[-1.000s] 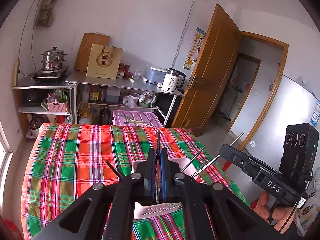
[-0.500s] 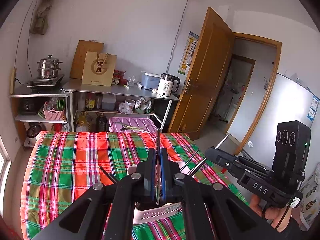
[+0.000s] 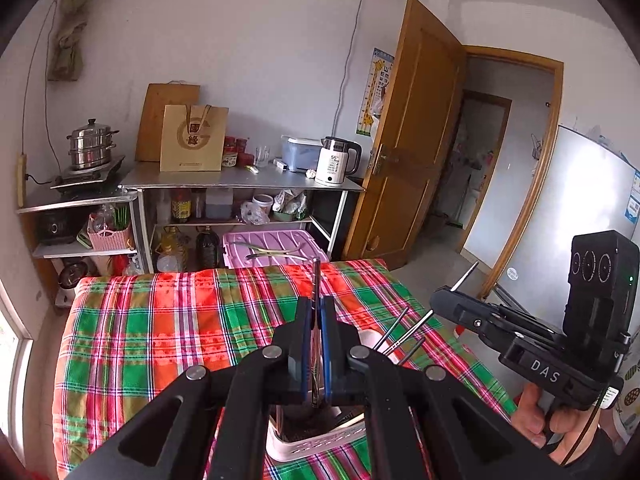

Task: Organize utensils
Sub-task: 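Lower the metal chopsticks into the basket and open both tools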

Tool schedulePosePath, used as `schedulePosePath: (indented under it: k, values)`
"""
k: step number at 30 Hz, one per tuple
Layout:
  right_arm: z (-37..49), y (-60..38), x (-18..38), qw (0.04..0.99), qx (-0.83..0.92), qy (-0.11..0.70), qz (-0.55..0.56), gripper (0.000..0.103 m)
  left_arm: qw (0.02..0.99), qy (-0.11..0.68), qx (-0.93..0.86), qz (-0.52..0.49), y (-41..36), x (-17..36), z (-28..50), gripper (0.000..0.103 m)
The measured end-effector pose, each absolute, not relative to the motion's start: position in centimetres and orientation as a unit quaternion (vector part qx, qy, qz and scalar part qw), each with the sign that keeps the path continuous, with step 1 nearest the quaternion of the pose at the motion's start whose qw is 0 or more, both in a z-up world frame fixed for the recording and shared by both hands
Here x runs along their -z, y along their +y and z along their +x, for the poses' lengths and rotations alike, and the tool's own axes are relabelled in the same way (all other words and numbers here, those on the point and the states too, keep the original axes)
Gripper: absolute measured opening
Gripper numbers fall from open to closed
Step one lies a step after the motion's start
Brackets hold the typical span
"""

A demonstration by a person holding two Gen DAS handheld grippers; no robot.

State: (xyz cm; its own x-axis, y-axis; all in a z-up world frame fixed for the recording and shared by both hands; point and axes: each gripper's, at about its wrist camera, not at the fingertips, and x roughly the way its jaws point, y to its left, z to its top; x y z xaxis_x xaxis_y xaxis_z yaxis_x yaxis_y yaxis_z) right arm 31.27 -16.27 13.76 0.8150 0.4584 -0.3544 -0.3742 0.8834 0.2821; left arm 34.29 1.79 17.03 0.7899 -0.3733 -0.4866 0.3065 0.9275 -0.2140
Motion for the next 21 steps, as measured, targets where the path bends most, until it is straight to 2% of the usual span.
schedulePosePath:
  k: [21]
  values:
    - [33.1,-16.4,-10.6,0.934,-0.236,0.244,0.11,0.005,0.934,0.295,0.179,-0.09,5.3,-14.5,36.8,0.004]
